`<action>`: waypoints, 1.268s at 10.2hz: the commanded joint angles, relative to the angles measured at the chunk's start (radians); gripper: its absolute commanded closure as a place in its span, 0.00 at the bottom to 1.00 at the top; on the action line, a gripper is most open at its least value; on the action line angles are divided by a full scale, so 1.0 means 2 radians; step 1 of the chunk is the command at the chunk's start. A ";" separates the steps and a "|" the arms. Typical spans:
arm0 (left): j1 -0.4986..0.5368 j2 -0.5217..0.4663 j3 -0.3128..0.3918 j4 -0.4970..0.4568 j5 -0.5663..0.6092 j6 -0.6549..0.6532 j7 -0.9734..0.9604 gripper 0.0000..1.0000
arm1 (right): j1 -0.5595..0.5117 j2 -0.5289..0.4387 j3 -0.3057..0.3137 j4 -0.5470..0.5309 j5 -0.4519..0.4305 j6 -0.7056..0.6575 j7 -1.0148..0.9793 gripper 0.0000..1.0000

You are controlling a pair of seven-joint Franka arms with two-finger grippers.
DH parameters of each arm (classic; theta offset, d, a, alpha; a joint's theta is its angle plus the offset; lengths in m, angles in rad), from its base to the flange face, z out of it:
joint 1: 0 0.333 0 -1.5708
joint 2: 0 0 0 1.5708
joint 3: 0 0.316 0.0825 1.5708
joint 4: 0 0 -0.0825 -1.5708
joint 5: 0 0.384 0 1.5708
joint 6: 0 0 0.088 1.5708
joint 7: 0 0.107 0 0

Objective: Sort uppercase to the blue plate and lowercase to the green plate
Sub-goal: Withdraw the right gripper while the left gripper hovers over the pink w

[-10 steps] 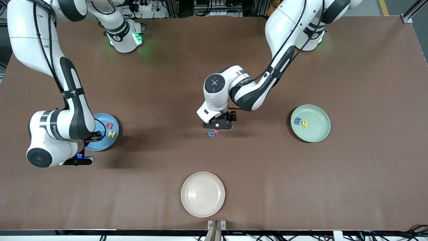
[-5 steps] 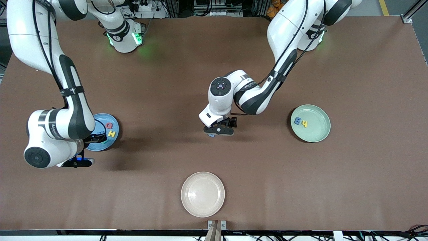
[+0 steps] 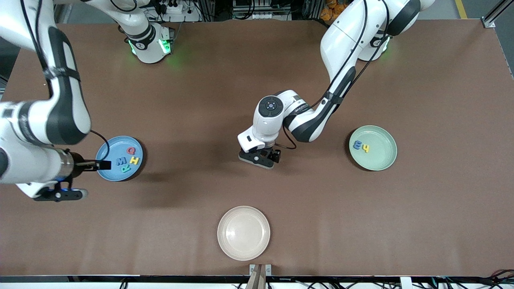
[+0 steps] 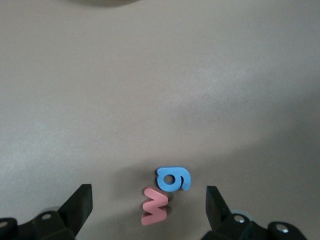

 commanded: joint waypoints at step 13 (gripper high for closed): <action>-0.039 0.003 0.036 0.004 -0.002 -0.058 0.012 0.00 | 0.013 -0.226 -0.041 -0.116 0.032 -0.054 -0.061 0.00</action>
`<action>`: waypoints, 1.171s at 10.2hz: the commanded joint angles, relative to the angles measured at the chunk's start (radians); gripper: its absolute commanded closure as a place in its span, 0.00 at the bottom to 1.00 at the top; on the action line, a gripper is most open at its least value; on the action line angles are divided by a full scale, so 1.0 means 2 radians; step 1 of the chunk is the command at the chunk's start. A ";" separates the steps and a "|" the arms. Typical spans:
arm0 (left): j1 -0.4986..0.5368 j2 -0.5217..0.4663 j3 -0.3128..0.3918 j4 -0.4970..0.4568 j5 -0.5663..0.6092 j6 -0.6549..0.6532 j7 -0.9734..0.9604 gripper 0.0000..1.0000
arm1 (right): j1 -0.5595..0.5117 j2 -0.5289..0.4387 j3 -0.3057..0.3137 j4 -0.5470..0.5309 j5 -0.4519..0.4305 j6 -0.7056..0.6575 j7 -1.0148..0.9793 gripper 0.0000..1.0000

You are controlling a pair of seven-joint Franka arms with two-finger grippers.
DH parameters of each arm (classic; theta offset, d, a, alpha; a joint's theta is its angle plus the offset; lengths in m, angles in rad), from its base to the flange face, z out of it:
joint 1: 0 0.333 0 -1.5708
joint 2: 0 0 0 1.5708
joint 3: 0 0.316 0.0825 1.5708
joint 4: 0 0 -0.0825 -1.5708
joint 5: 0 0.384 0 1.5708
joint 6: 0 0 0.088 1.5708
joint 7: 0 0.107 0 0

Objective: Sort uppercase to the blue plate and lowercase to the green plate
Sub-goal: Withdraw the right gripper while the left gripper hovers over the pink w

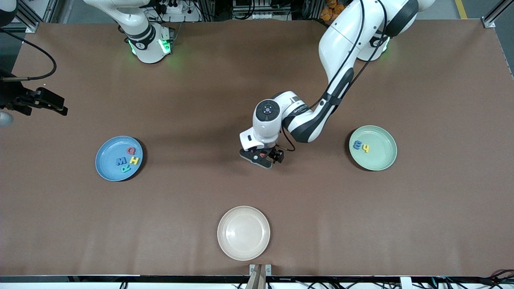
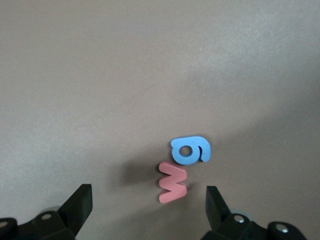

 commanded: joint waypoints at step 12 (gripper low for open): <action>-0.027 0.021 0.023 0.005 -0.005 0.025 -0.041 0.00 | 0.010 -0.012 -0.022 -0.027 -0.003 0.006 0.037 0.00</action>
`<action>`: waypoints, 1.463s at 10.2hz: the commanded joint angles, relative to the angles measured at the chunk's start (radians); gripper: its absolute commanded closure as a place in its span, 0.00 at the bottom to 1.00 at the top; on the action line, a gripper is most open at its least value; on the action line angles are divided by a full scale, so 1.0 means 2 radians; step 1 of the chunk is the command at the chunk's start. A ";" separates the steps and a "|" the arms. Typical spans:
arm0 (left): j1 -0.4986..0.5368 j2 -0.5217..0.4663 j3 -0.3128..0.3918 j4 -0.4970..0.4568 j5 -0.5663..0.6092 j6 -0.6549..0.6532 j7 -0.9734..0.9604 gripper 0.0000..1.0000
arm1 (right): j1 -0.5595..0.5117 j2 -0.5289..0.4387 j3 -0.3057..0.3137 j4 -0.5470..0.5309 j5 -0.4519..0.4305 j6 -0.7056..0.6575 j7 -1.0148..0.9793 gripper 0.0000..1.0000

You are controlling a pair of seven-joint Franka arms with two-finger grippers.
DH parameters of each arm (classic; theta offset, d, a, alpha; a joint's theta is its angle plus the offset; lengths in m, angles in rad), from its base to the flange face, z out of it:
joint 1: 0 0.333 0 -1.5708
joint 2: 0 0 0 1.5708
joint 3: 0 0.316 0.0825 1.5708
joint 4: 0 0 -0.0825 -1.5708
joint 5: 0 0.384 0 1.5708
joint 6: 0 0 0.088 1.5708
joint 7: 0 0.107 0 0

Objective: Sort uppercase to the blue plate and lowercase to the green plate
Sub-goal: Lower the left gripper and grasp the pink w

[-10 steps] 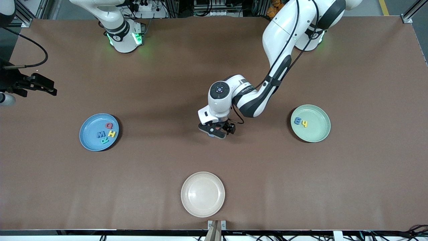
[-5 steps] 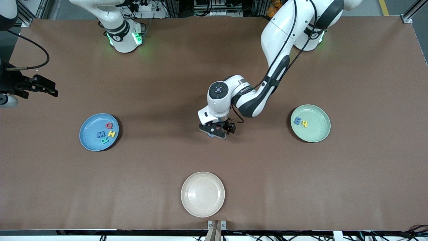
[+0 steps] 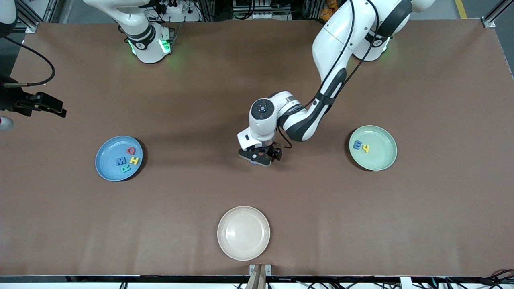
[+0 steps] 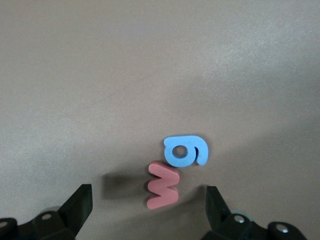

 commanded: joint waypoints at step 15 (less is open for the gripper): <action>-0.008 0.008 0.005 0.004 -0.005 0.014 -0.005 0.89 | -0.003 -0.010 0.001 -0.008 0.003 -0.017 0.019 0.00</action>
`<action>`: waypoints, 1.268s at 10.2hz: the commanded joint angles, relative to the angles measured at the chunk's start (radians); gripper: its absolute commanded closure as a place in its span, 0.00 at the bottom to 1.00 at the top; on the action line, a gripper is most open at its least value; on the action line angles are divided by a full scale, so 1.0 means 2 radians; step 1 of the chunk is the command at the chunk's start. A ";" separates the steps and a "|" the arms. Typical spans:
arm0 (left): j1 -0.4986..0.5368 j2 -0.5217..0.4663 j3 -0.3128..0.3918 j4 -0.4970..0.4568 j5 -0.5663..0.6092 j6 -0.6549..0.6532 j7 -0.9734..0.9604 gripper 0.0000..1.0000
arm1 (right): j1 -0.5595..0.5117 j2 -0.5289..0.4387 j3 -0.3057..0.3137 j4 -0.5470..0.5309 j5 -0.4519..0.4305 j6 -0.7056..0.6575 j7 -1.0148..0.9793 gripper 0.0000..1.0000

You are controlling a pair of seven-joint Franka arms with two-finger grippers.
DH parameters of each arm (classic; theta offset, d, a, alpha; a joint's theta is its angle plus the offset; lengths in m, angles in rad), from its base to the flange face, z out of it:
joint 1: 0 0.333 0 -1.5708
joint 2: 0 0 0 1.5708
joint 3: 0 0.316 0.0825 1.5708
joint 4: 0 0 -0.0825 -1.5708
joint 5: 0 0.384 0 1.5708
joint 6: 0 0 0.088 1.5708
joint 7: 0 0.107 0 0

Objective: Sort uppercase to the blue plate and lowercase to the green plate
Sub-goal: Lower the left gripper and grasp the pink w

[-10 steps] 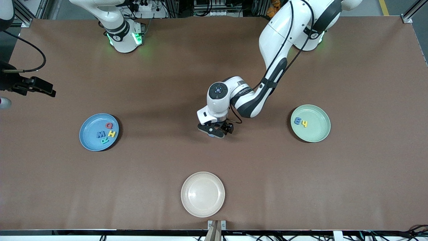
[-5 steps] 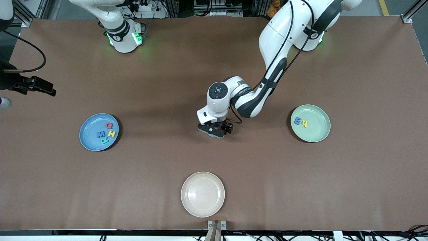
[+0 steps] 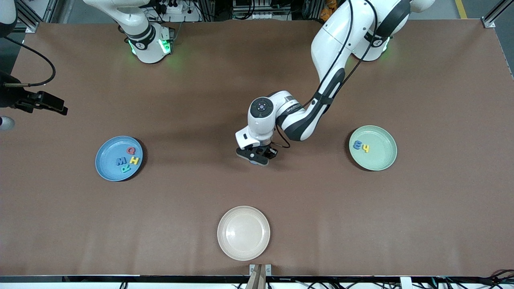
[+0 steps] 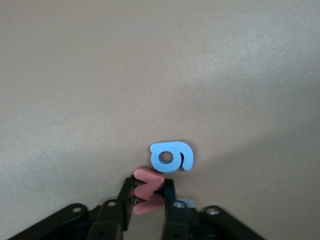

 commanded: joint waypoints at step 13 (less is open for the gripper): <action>0.046 -0.042 0.008 0.000 -0.085 -0.117 -0.032 1.00 | -0.006 -0.009 0.001 -0.008 0.003 -0.005 0.008 0.00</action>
